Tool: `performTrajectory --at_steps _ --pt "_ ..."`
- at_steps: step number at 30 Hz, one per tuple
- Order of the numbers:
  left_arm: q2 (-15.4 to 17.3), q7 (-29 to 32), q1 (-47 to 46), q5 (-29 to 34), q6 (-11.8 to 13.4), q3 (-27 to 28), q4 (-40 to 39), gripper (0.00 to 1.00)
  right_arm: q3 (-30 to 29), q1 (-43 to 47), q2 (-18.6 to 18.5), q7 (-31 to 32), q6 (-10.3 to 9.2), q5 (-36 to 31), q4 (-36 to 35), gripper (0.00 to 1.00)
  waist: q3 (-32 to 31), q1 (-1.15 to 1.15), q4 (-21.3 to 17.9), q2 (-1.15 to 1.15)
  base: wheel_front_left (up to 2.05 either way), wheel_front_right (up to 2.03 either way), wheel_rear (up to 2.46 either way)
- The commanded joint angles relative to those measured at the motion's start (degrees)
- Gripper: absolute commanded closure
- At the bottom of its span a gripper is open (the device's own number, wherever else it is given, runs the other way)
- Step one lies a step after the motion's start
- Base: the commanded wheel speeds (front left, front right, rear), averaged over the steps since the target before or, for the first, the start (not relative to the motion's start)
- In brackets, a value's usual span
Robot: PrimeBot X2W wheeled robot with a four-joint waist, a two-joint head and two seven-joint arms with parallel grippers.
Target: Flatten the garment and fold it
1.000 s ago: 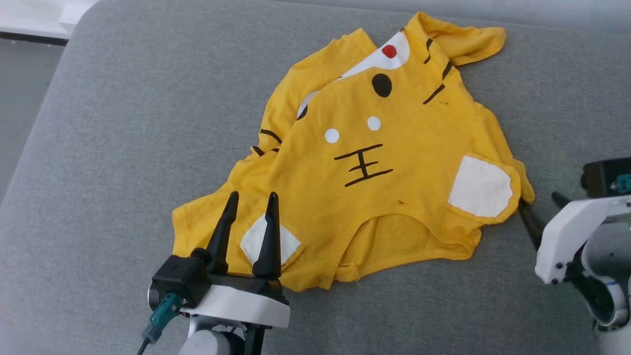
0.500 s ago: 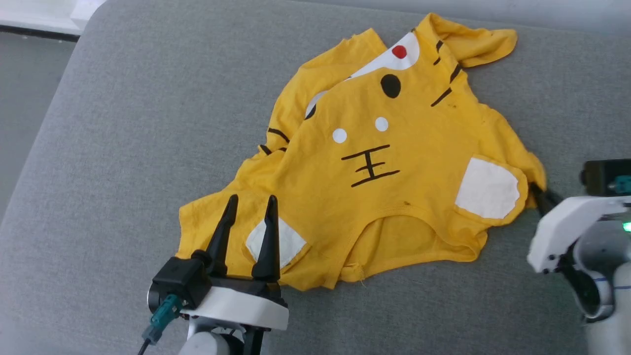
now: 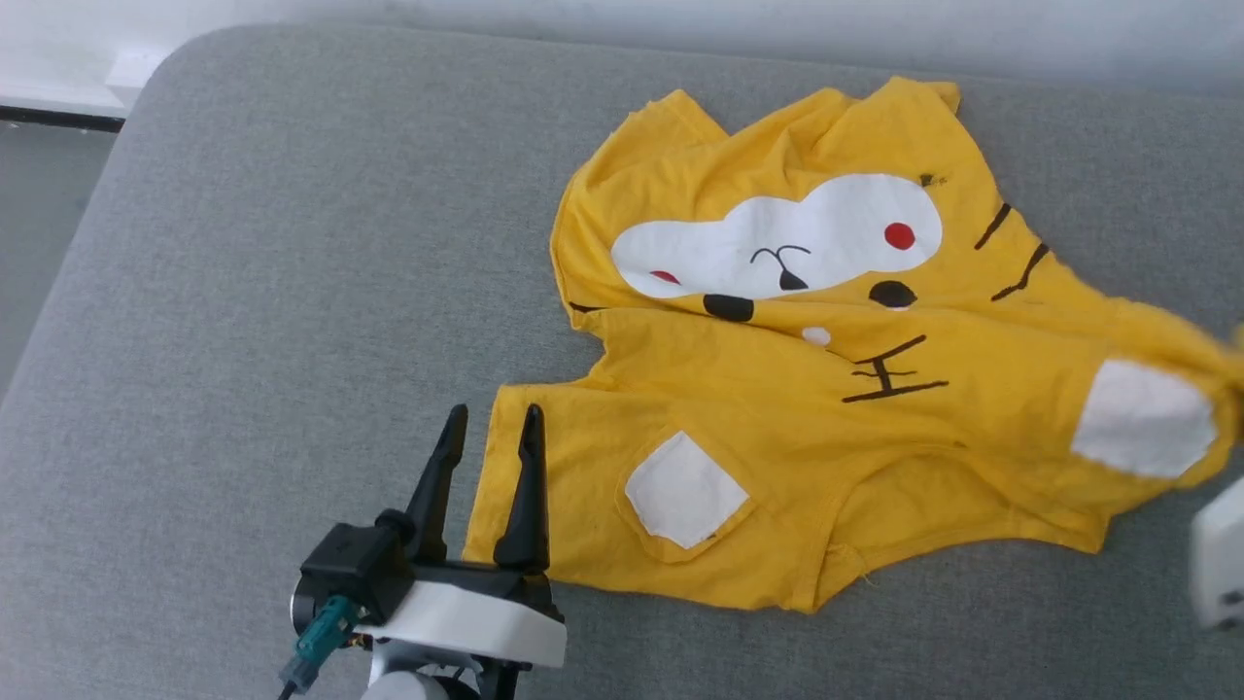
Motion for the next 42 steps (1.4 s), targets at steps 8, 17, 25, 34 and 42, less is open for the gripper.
performTrajectory --at_steps 8,17,25,34,42 --pt "-0.1 -0.3 -0.7 -0.5 0.2 -1.0 0.8 0.0 13.0 4.5 5.6 4.3 -0.06 5.4 5.8 0.0 1.6 0.0 0.0 0.0 0.0 0.0 0.0" --pt "-0.1 -0.3 0.0 -0.2 0.4 0.1 1.1 0.0 14.0 2.8 9.3 1.1 -0.06 11.6 5.4 0.0 0.9 0.0 -1.5 0.0 0.0 0.0 0.0" --pt "-0.1 -0.3 0.4 0.1 0.3 0.7 0.9 0.0 4.5 0.2 11.8 -0.3 -0.06 13.7 -4.9 0.0 0.4 0.0 -4.5 0.0 0.0 0.0 0.0" --pt "-0.1 -0.3 -0.5 0.4 -0.4 0.1 1.1 0.0 -4.7 -3.7 10.3 -2.3 -0.06 9.6 3.4 0.0 2.3 0.0 -4.8 0.0 0.0 0.0 0.0" --pt "-0.1 -0.3 -1.7 0.9 -0.9 -0.4 1.9 0.0 1.6 -10.4 7.4 -1.6 -0.06 9.3 16.7 0.0 4.0 0.0 -3.5 0.0 0.0 0.0 0.0"
